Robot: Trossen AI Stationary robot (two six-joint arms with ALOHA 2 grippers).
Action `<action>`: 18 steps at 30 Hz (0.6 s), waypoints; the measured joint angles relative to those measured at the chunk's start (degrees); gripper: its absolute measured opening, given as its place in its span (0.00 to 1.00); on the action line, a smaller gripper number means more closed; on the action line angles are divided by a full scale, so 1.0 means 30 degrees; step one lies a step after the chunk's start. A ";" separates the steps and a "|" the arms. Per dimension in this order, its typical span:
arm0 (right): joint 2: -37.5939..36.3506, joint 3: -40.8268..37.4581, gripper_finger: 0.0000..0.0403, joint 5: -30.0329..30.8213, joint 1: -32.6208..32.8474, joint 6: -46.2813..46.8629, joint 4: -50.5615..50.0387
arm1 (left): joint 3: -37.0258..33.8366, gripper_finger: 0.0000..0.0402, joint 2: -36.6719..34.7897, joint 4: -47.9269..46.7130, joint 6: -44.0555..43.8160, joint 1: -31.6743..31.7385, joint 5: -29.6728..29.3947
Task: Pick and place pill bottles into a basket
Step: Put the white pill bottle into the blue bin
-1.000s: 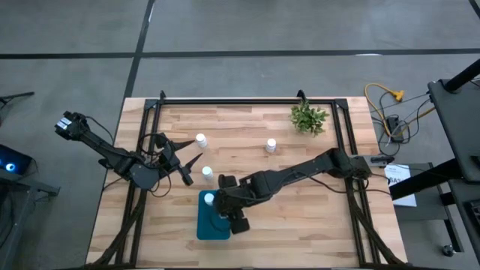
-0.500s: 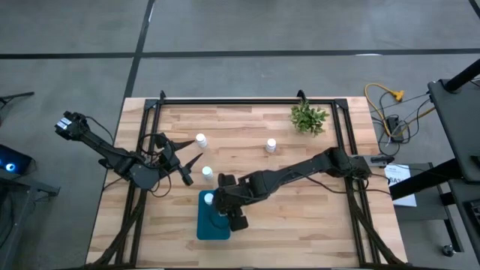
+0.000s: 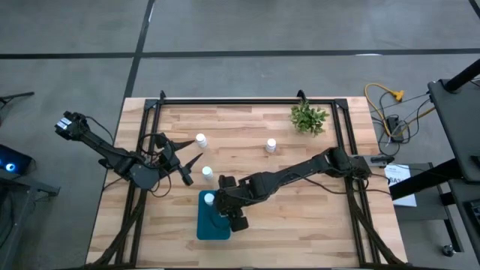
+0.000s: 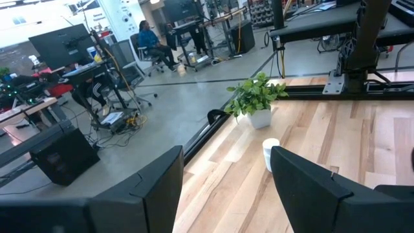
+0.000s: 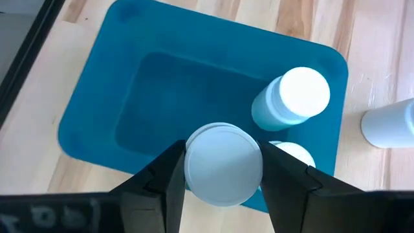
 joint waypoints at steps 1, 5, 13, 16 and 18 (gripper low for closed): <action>0.0000 -0.0094 0.37 0.0002 -0.0021 -0.0004 0.0126 | 0.0000 0.53 0.0000 0.0000 0.0000 0.0006 0.0000; 0.0000 -0.0359 0.37 0.0007 -0.0041 -0.0063 0.0448 | 0.0000 0.53 0.0000 0.0000 0.0000 0.0003 -0.0003; 0.0007 -0.1387 0.37 -0.0138 -0.0154 -0.0028 0.1506 | -0.0007 0.53 0.0000 0.0000 0.0000 0.0006 0.0000; 0.0007 -0.1538 0.37 -0.0138 -0.0154 0.0003 0.1708 | -0.0007 0.53 0.0000 0.0000 0.0000 0.0000 -0.0007; 0.0007 -0.1553 0.37 -0.0138 -0.0150 -0.0030 0.1837 | -0.0007 0.53 0.0000 0.0000 0.0000 0.0005 -0.0006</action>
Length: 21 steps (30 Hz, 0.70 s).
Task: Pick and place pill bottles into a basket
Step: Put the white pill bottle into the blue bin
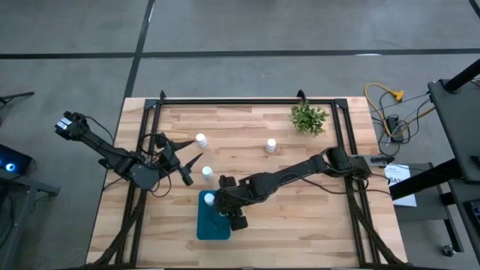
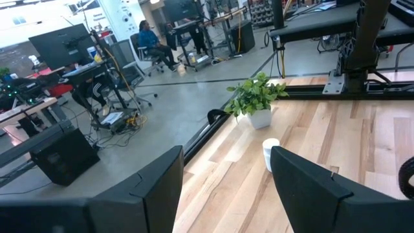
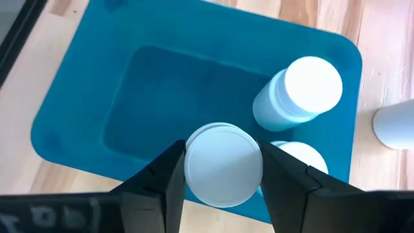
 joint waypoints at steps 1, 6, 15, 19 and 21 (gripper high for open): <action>0.0000 -0.0028 0.37 0.0000 -0.0009 -0.0025 0.0049 | 0.0000 0.53 -0.0002 0.0000 0.0000 -0.0003 0.0000; 0.0000 -0.0239 0.37 0.0003 -0.0106 -0.0025 0.0131 | 0.0000 0.53 0.0000 0.0000 0.0000 0.0000 0.0005; 0.0000 -0.0307 0.42 0.0004 -0.0109 -0.0212 0.0199 | 0.0000 0.53 0.0000 0.0000 0.0000 0.0001 0.0006; 0.0000 -0.0262 0.42 0.0005 -0.0115 -0.0535 0.0188 | 0.0000 0.53 0.0000 0.0000 0.0000 -0.0003 0.0002; 0.0000 -0.0249 0.42 -0.0022 -0.0109 -0.0542 0.0178 | 0.0000 0.53 0.0000 0.0000 0.0000 0.0001 0.0006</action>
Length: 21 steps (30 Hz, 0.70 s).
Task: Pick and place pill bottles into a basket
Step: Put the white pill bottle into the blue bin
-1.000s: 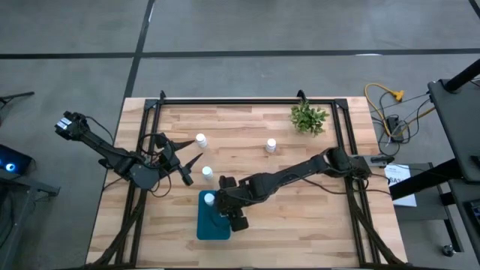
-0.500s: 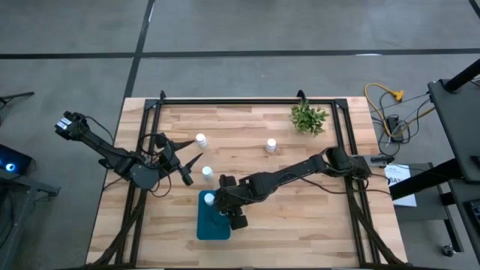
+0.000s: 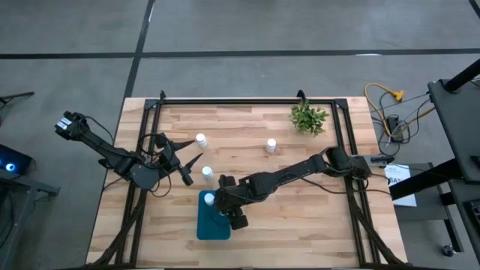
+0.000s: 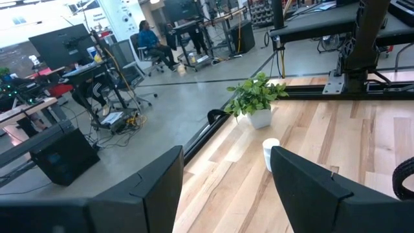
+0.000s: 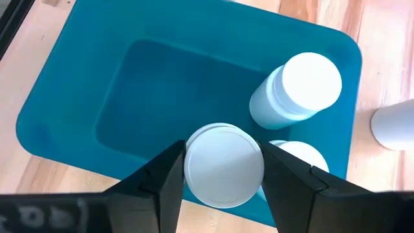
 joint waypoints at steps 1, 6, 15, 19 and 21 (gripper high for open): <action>0.0000 0.0000 0.43 -0.0069 0.0000 0.0007 -0.0014 | 0.0000 0.53 0.0000 0.0000 0.0000 -0.0003 -0.0005; 0.0000 0.0000 0.47 -0.0506 0.0000 0.0153 -0.0102 | 0.0000 0.53 0.0000 0.0000 0.0000 -0.0004 -0.0007; 0.0000 0.0144 0.51 -0.0488 0.0000 0.0099 -0.0231 | 0.0000 0.53 0.0000 0.0000 0.0000 -0.0001 -0.0001; -0.0007 0.0597 0.51 -0.0481 0.0019 -0.0466 -0.0181 | 0.0000 0.53 0.0000 -0.0005 0.0000 -0.0005 -0.0003; -0.0007 0.0877 0.51 -0.0477 0.0062 -0.0702 -0.0178 | 0.0000 0.53 0.0000 0.0000 0.0000 -0.0007 0.0000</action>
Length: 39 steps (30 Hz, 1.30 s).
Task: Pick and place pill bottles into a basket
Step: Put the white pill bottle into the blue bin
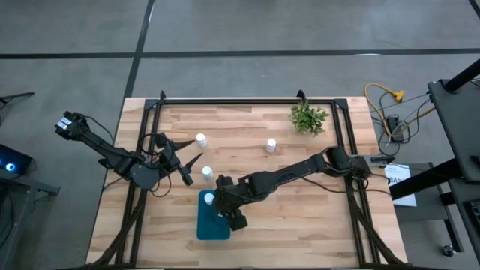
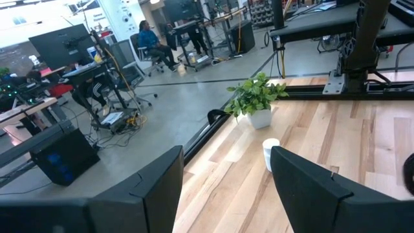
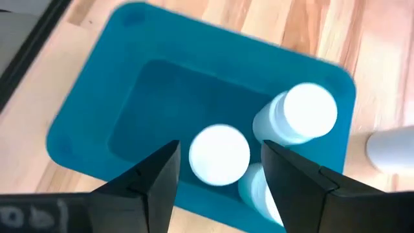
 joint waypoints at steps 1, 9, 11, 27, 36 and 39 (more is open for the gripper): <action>0.0000 0.0127 0.51 0.0005 0.0018 -0.0148 0.0002 | 0.0000 0.53 0.0000 -0.0006 0.0000 0.0005 0.0000; -0.0071 0.1399 0.51 0.1206 -0.0019 -0.1598 -0.1738 | 0.0000 0.53 0.0000 -0.0007 0.0000 0.0001 -0.0006; -0.0225 0.1432 0.51 0.2266 -0.0011 -0.2159 -0.2255 | 0.0000 0.53 0.0000 -0.0007 0.0007 0.0004 -0.0004; -0.4378 -0.4951 0.51 0.4685 -0.0895 -0.2091 0.0359 | 0.0000 0.53 -0.0007 -0.0029 0.0066 0.0000 -0.0005; -1.0145 -1.3837 0.51 0.4732 -0.1756 -0.0616 0.8933 | 0.0000 0.53 -0.0044 -0.0044 0.0072 0.0000 -0.0005; -1.1729 -1.6301 0.51 0.5124 -0.1904 -0.0116 1.0879 | 0.0000 0.53 -0.0051 -0.0045 0.0066 0.0000 0.0000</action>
